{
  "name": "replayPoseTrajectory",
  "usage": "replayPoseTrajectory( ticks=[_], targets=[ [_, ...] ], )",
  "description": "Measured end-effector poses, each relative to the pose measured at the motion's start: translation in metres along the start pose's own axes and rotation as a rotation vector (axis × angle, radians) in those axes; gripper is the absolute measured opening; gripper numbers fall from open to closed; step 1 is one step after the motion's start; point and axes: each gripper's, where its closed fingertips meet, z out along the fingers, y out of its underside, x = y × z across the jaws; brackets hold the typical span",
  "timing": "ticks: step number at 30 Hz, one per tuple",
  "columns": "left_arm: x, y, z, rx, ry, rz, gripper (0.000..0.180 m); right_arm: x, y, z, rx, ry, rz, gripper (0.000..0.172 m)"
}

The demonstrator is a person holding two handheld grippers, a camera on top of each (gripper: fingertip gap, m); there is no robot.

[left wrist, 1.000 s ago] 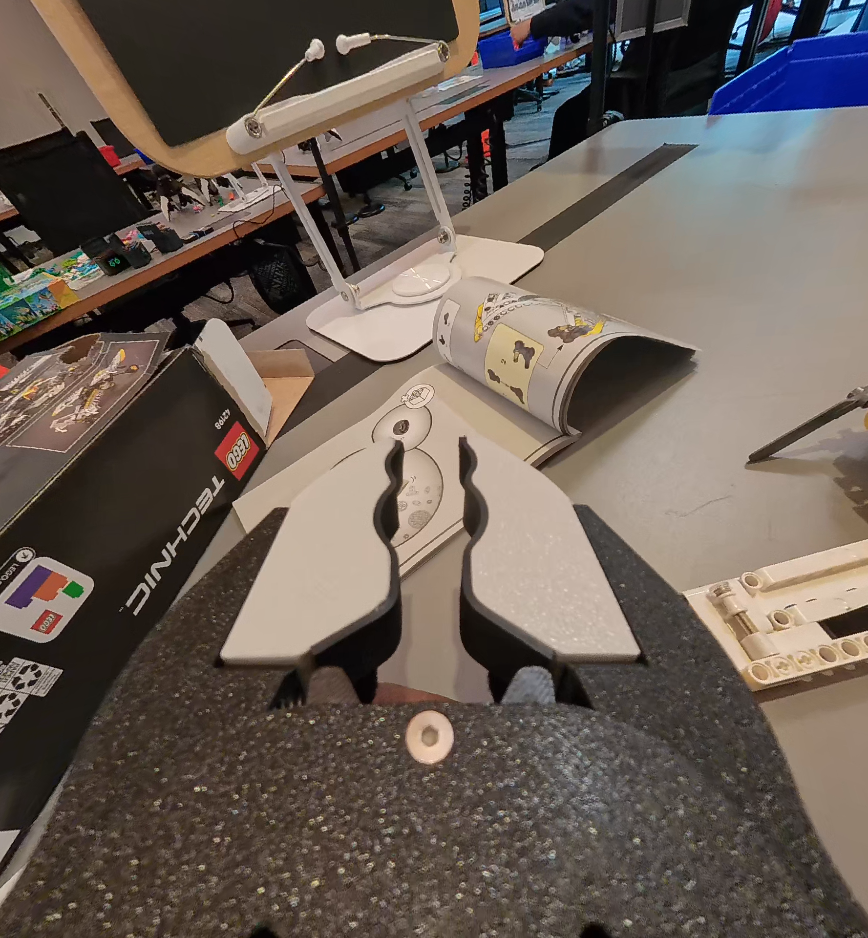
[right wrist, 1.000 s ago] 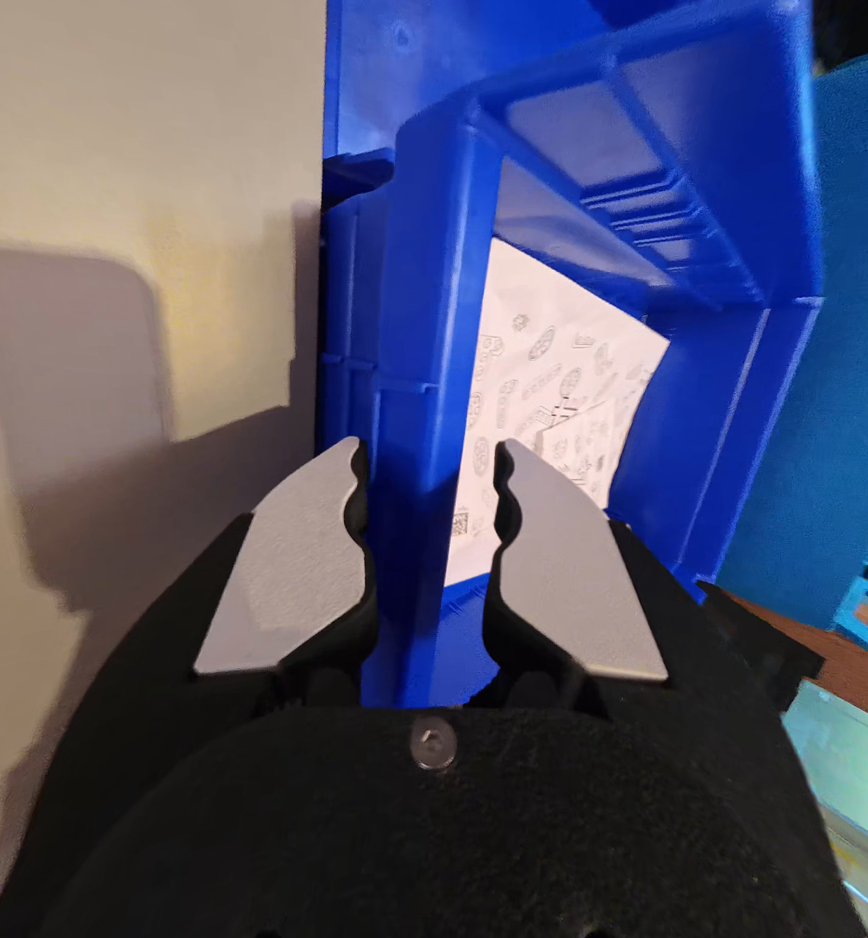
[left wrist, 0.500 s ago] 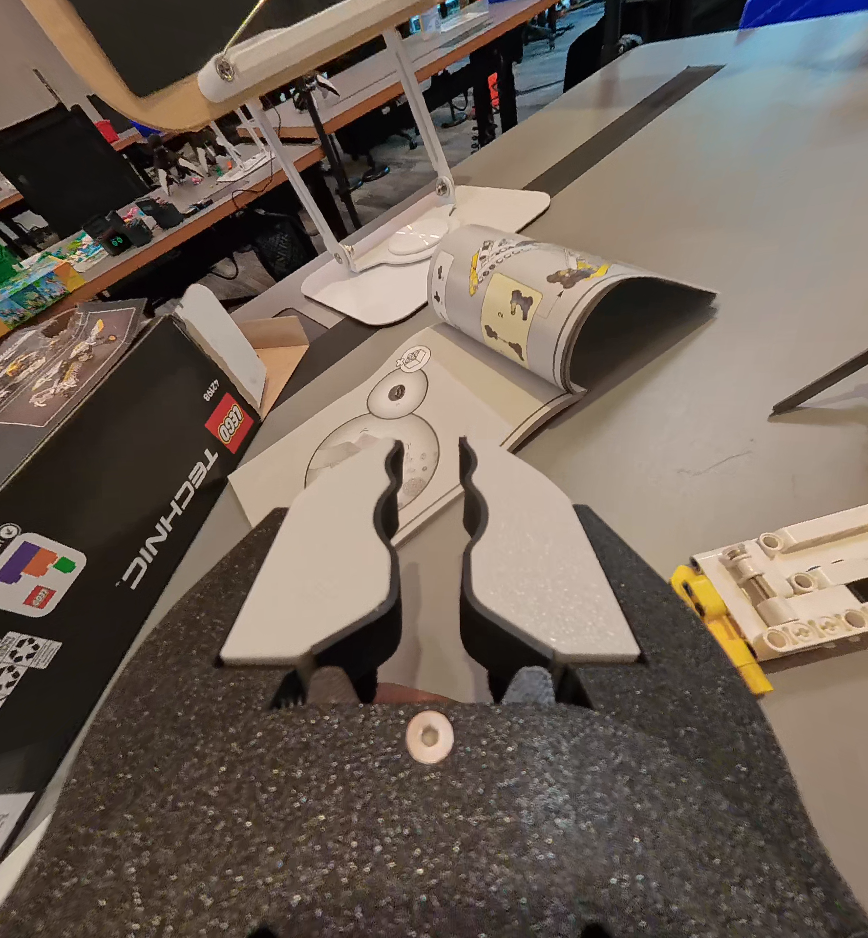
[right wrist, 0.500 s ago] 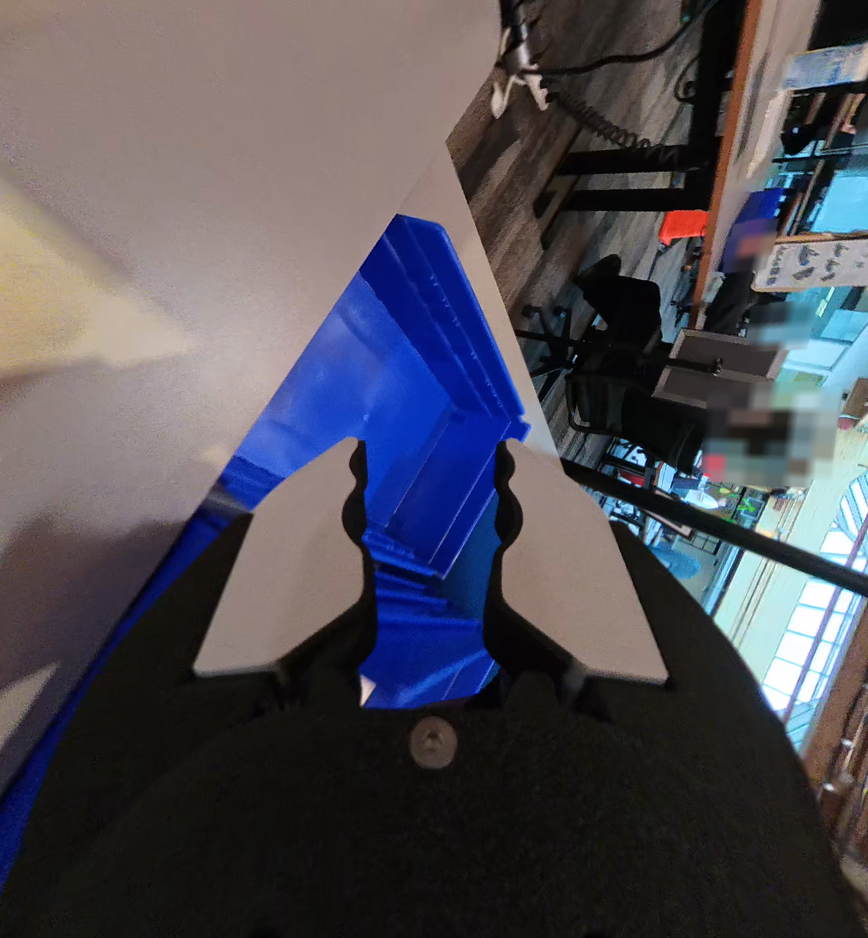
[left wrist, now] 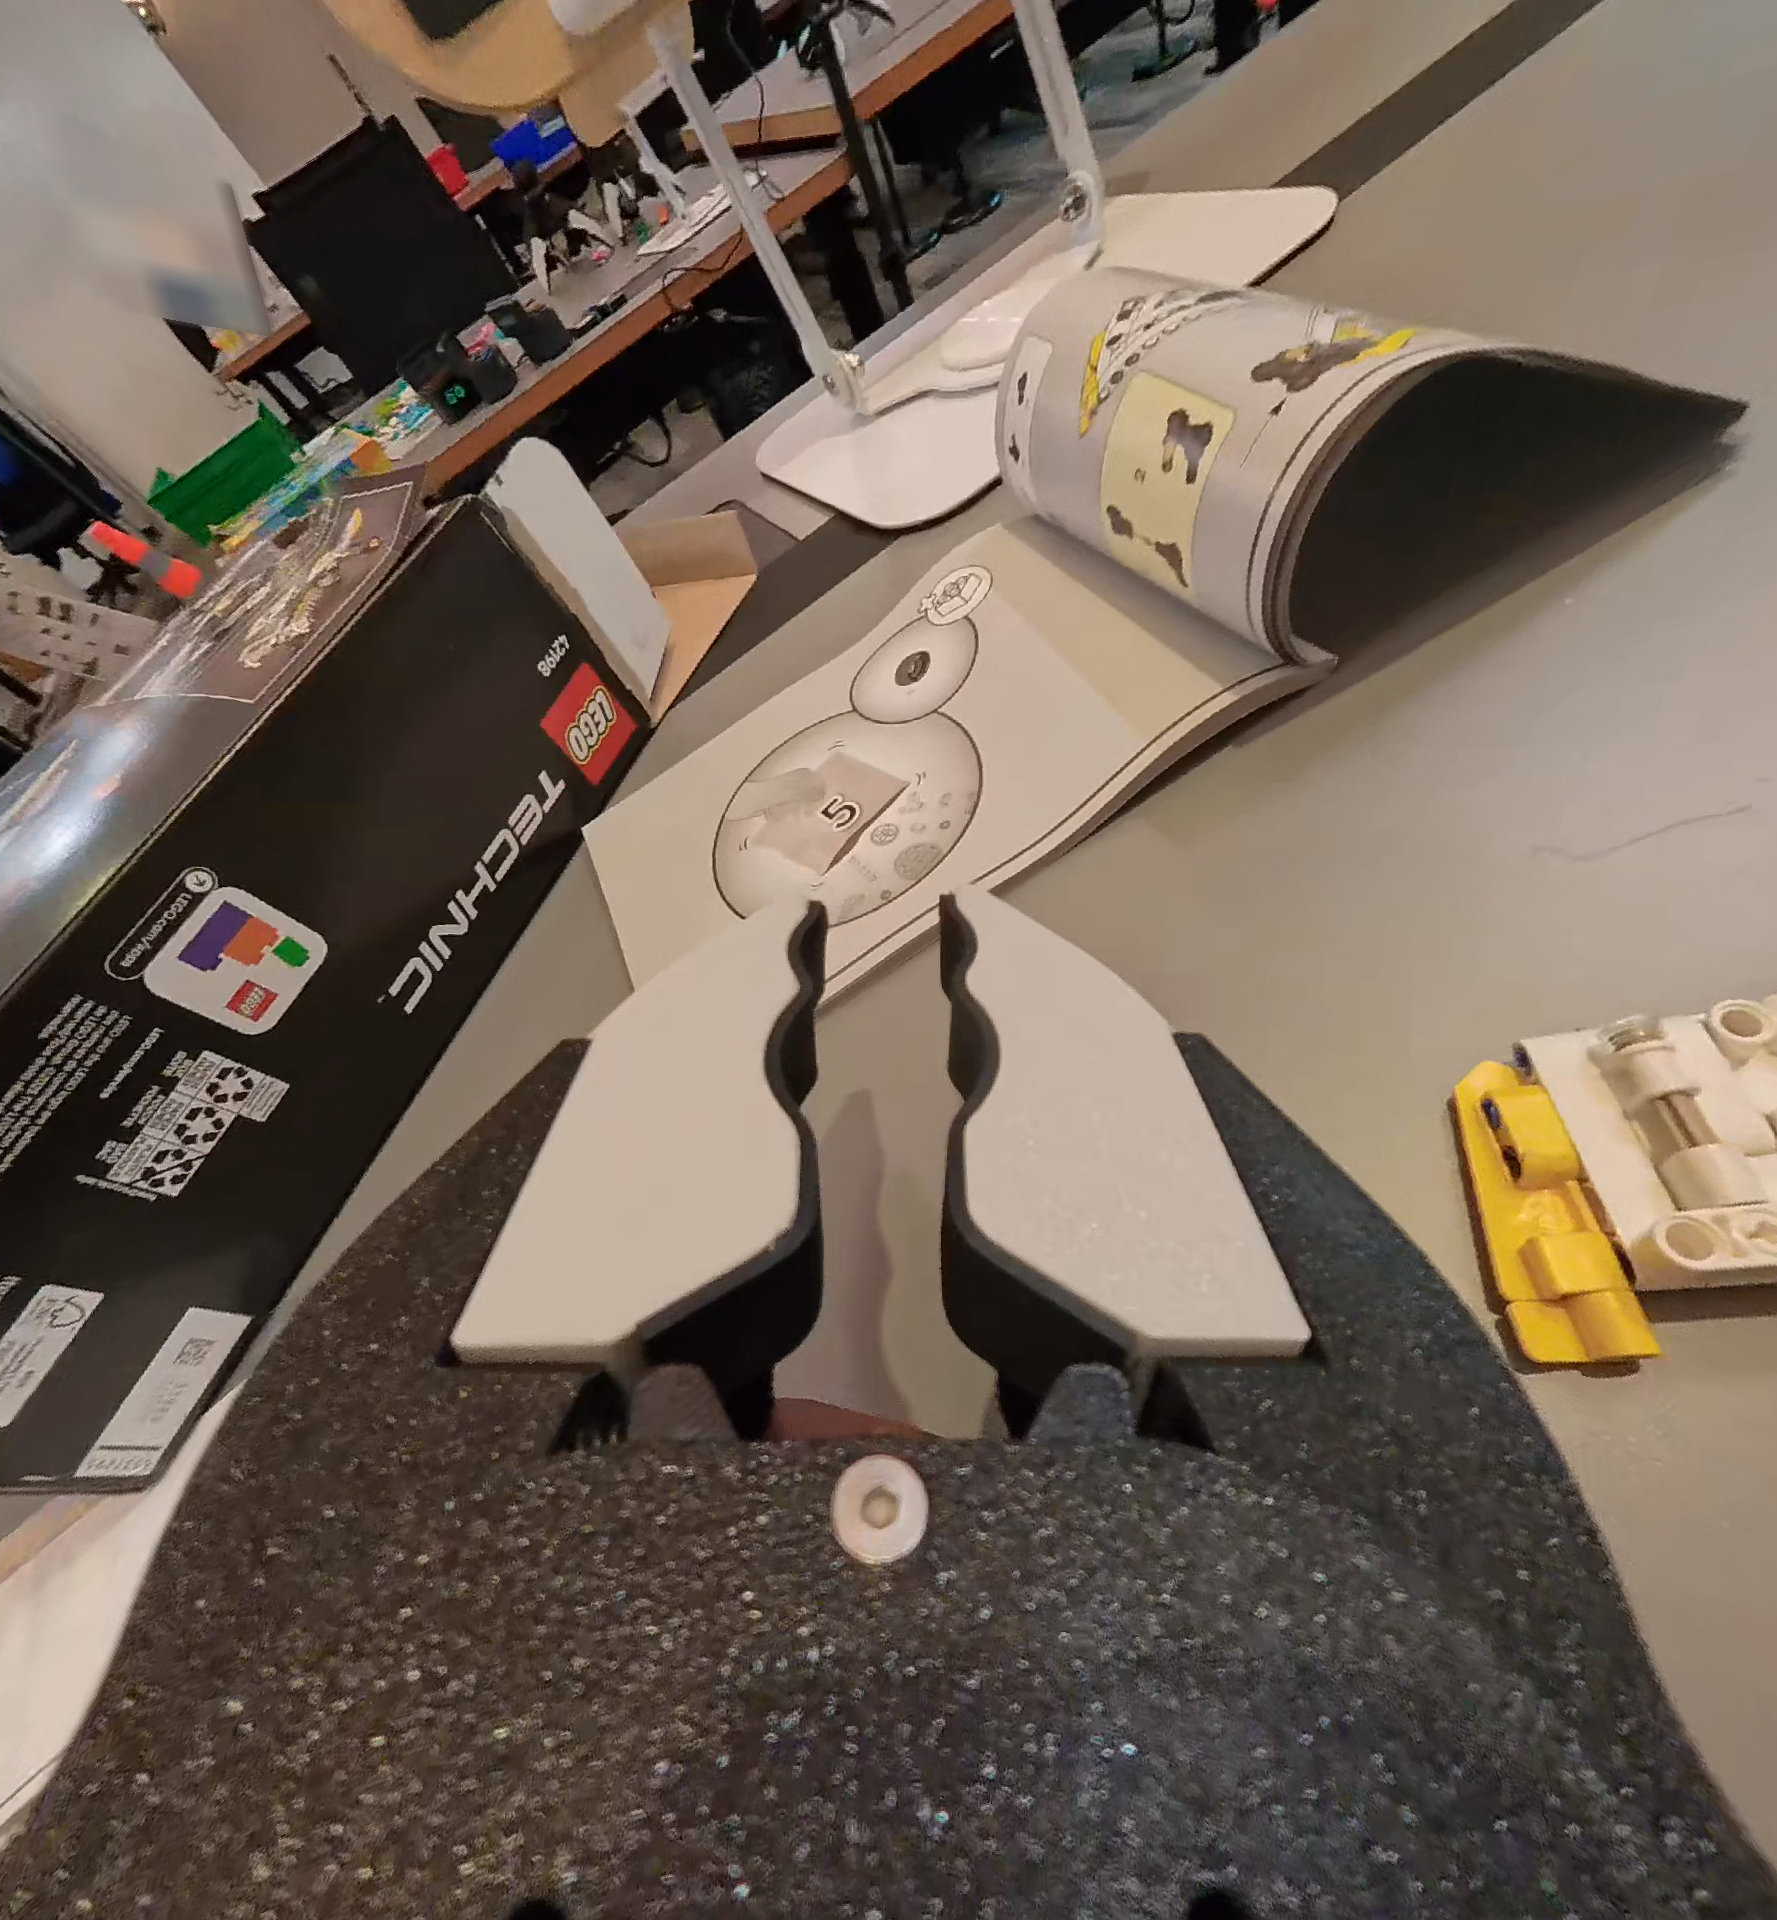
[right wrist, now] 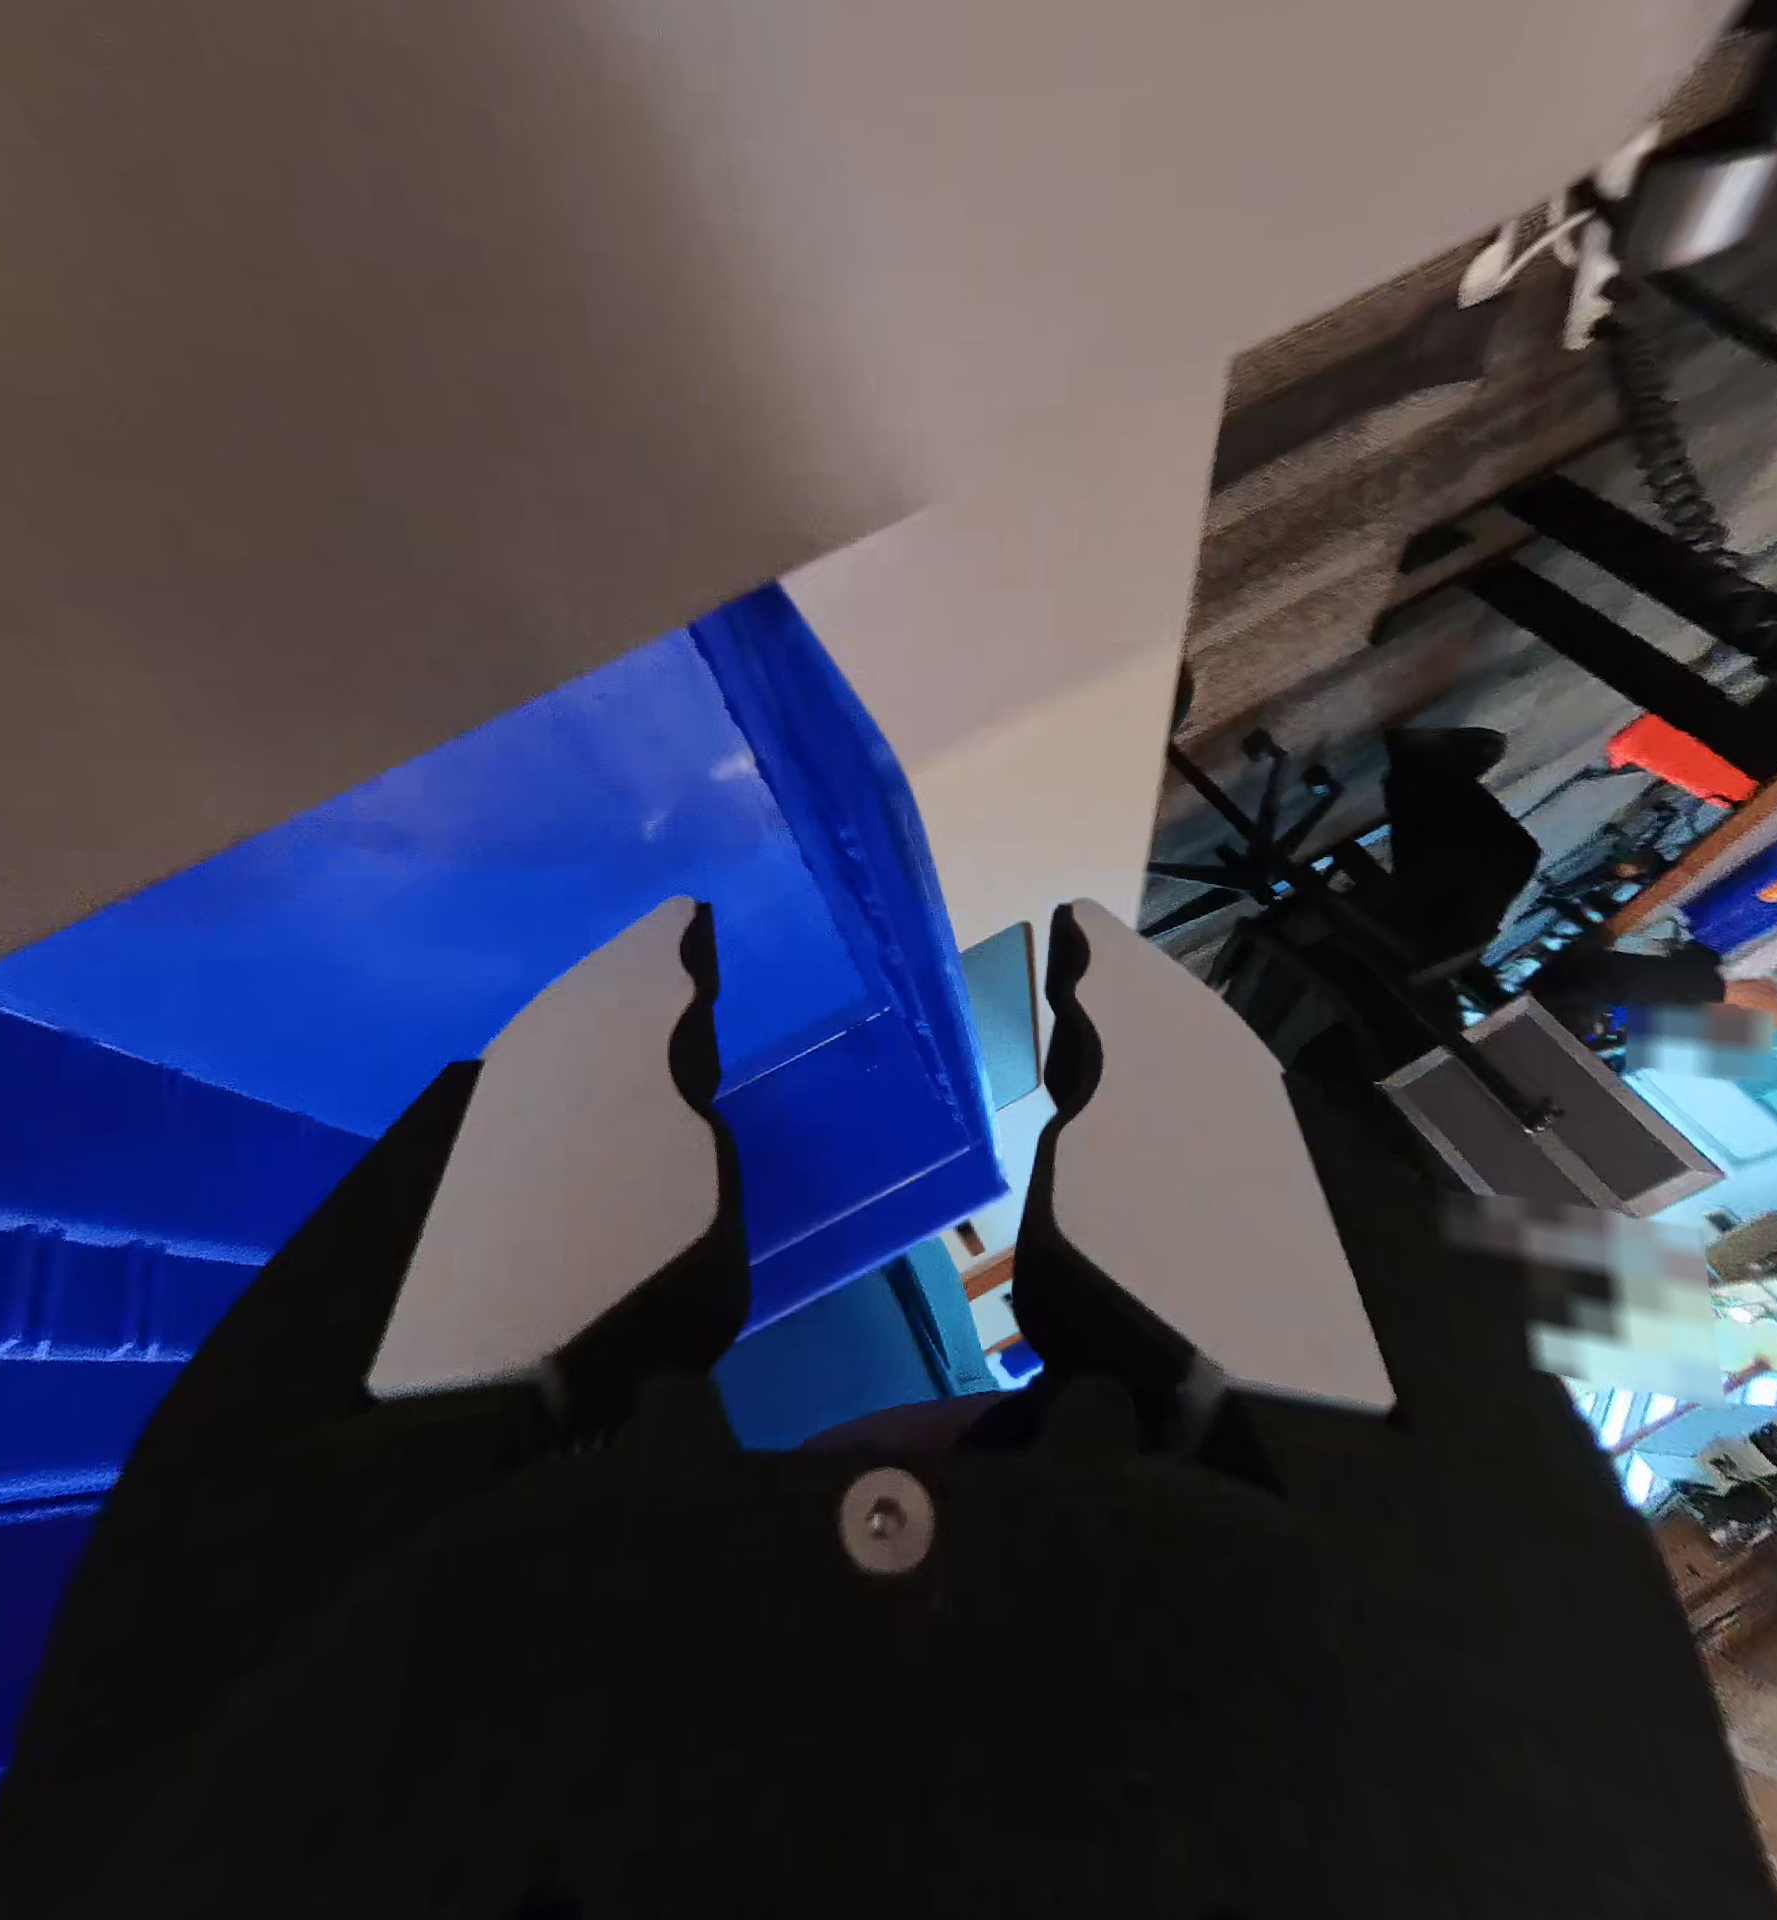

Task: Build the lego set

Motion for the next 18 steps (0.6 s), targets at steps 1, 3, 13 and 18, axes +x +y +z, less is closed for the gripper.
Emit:
replayPoseTrajectory(
  ticks=[1, 3, 13, 18],
  targets=[
    [0.001, 0.001, 0.000, -0.011, -0.010, 0.016, 0.021, -0.002, -0.002, 0.008, -0.014, -0.024, -0.001, 0.061],
    [0.005, 0.002, 0.001, -0.023, -0.025, 0.057, 0.021, -0.009, -0.008, 0.023, -0.024, -0.062, 0.011, 0.048],
    [0.008, 0.003, 0.001, -0.028, -0.016, 0.078, 0.021, 0.021, 0.015, -0.015, -0.139, 0.101, -0.133, 0.009],
    [0.010, 0.002, 0.000, -0.017, 0.001, 0.078, 0.021, 0.047, 0.042, -0.069, -0.235, 0.254, -0.189, 0.003]
  ],
)
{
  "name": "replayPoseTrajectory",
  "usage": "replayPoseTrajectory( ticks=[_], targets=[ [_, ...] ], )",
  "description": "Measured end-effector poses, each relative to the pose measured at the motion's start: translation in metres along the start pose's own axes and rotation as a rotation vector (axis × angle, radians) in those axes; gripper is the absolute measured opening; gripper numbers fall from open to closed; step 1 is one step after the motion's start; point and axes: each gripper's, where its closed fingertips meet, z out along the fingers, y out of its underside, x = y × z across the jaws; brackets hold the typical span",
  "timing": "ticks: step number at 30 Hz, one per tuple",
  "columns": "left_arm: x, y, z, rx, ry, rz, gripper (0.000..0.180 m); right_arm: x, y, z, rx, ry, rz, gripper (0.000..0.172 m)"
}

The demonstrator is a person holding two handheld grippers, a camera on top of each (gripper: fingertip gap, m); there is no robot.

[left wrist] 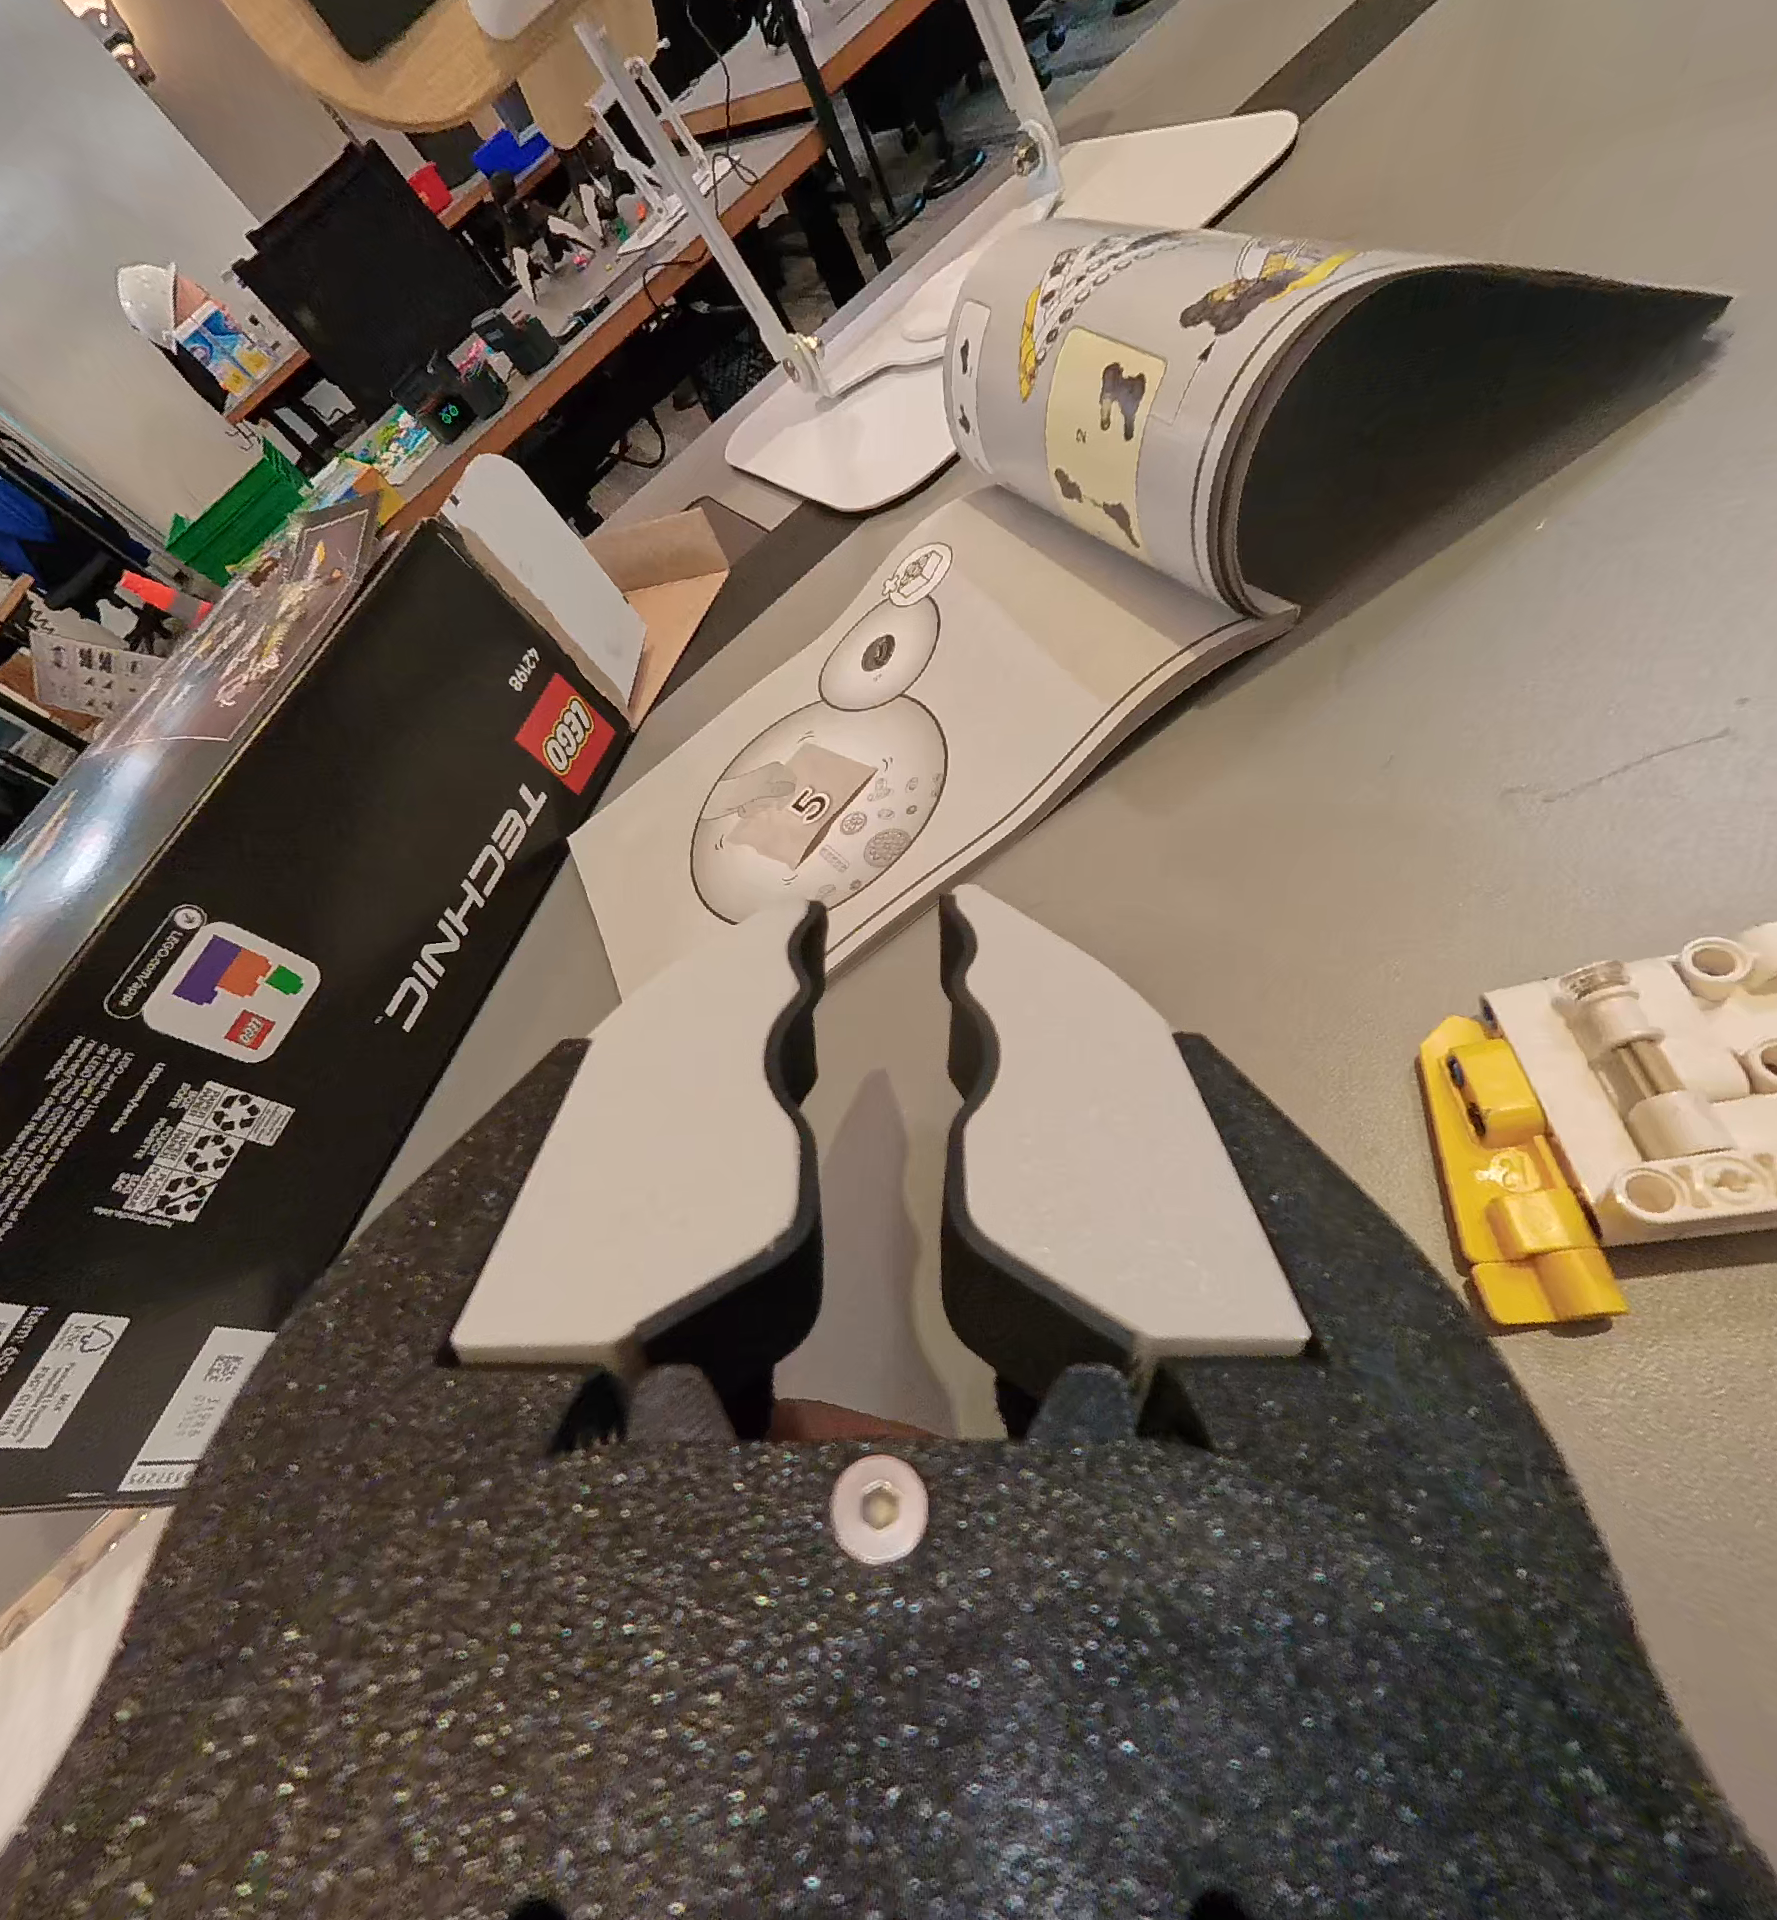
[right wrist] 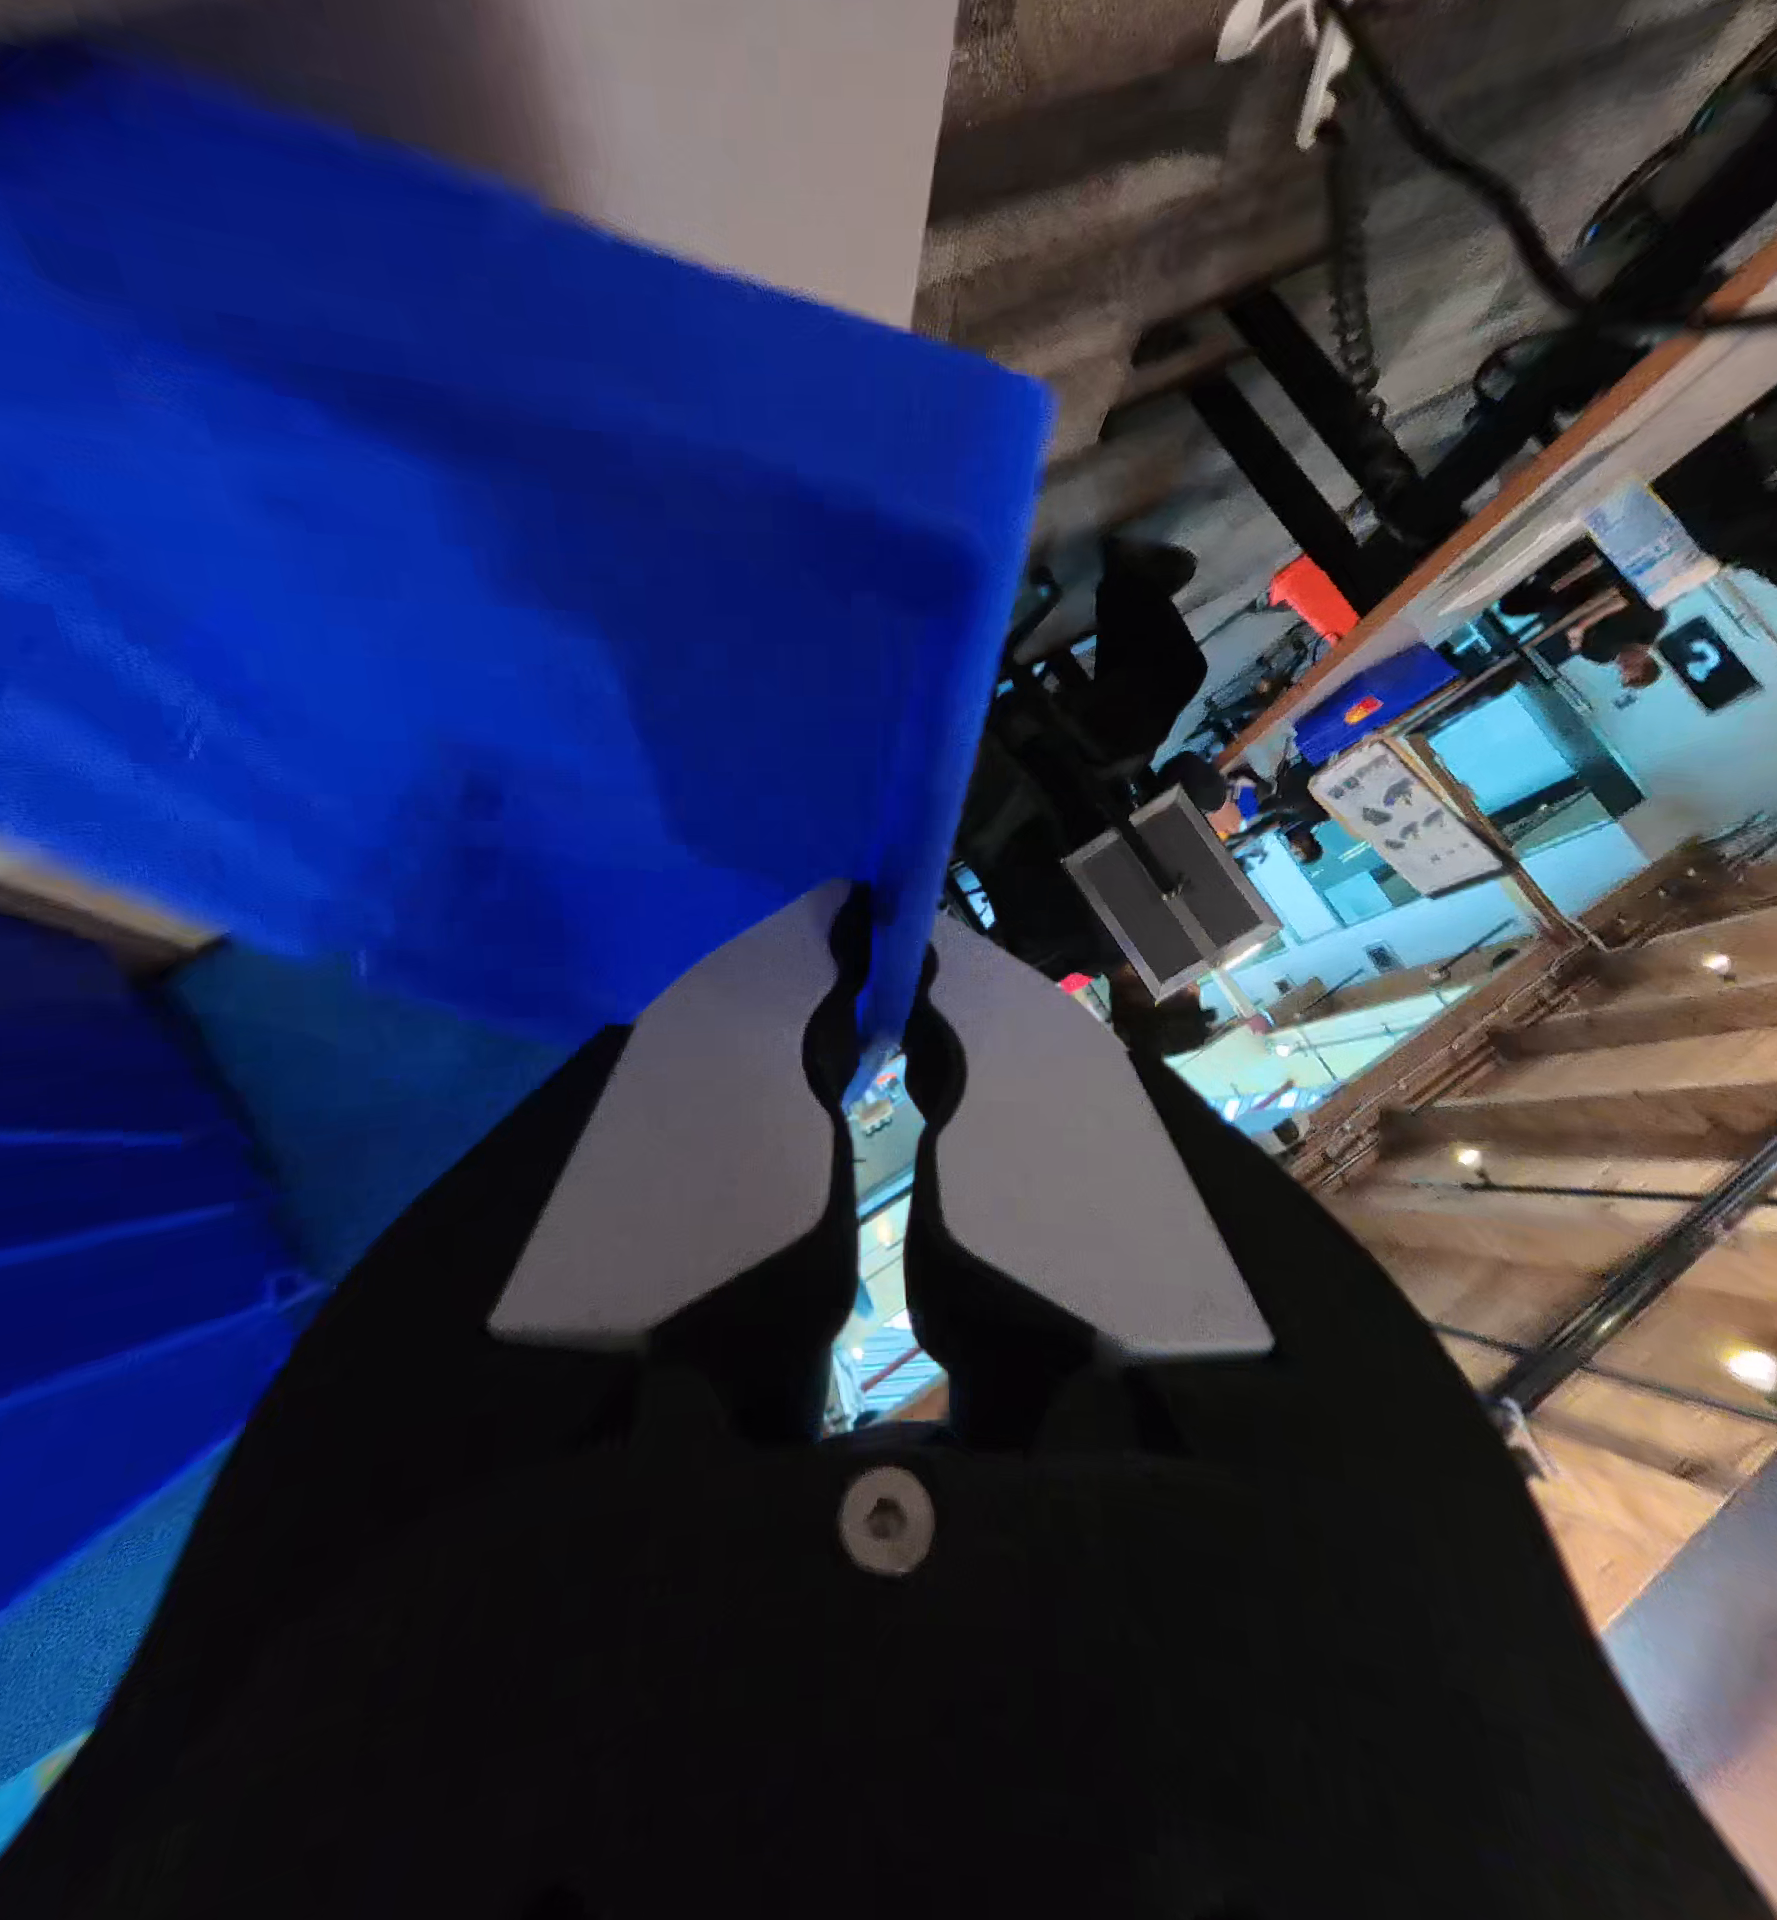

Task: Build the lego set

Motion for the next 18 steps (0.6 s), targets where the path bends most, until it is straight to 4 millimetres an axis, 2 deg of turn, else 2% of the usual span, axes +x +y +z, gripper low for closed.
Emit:
replayPoseTrajectory(
  ticks=[7, 12, 15, 18],
  targets=[
    [0.004, -0.004, -0.004, 0.034, 0.036, -0.001, 0.021, 0.014, 0.050, -0.050, -0.029, 0.197, 0.033, 0.003],
    [0.008, -0.004, -0.005, 0.043, 0.061, 0.012, 0.020, 0.022, 0.080, -0.108, -0.063, 0.388, 0.002, 0.004],
    [0.011, -0.006, -0.007, 0.062, 0.085, 0.023, 0.020, 0.023, 0.080, -0.151, -0.077, 0.481, -0.094, 0.003],
    [0.014, -0.008, -0.011, 0.082, 0.104, 0.022, 0.020, 0.011, 0.056, -0.190, -0.082, 0.527, -0.249, 0.003]
  ],
)
